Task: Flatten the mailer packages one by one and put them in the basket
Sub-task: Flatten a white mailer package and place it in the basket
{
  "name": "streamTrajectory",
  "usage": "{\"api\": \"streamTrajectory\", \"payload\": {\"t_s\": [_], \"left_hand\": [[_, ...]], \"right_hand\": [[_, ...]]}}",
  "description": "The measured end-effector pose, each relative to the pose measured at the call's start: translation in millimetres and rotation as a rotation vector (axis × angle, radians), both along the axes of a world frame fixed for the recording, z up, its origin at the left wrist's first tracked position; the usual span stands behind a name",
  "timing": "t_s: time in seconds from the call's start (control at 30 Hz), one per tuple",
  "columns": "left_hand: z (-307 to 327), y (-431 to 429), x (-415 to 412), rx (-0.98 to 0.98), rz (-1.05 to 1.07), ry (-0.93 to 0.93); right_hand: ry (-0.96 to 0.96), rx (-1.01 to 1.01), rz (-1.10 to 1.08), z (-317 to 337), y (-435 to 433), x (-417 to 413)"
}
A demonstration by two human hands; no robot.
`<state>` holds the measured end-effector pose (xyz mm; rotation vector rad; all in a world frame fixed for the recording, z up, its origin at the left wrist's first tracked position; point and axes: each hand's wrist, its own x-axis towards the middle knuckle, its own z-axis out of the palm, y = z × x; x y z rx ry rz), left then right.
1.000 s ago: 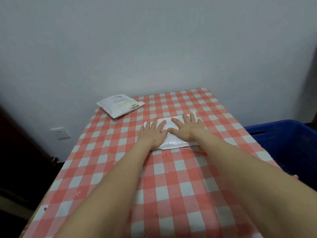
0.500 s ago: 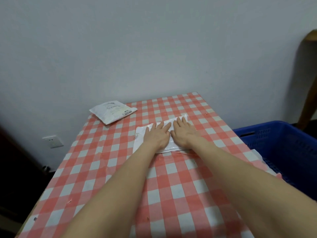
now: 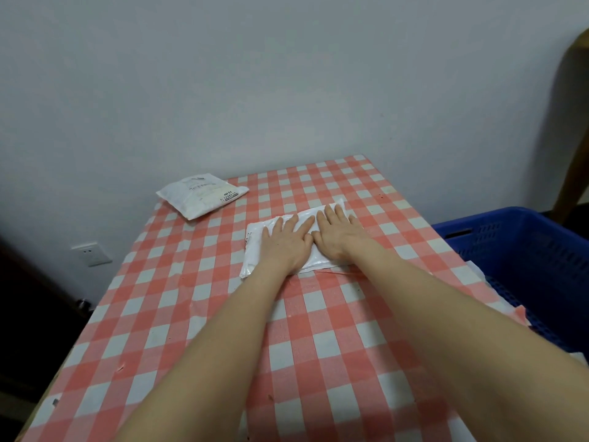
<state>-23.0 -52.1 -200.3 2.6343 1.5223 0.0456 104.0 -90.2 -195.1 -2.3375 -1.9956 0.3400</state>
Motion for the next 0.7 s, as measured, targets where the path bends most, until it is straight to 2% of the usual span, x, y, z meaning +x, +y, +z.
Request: {"api": "streamTrajectory", "payload": {"t_s": [0.57,0.63,0.7], "left_hand": [[1,0,0,-0.017,-0.009,0.007],[8,2,-2,-0.092,-0.020,-0.035],[18,5,-8,-0.086,-0.021,-0.107]], "right_hand": [[0.062,-0.001,-0.067,0,3,0],[0.100,-0.027,-0.058,5,3,2],[0.134,0.006,-0.068,11,2,2]]}}
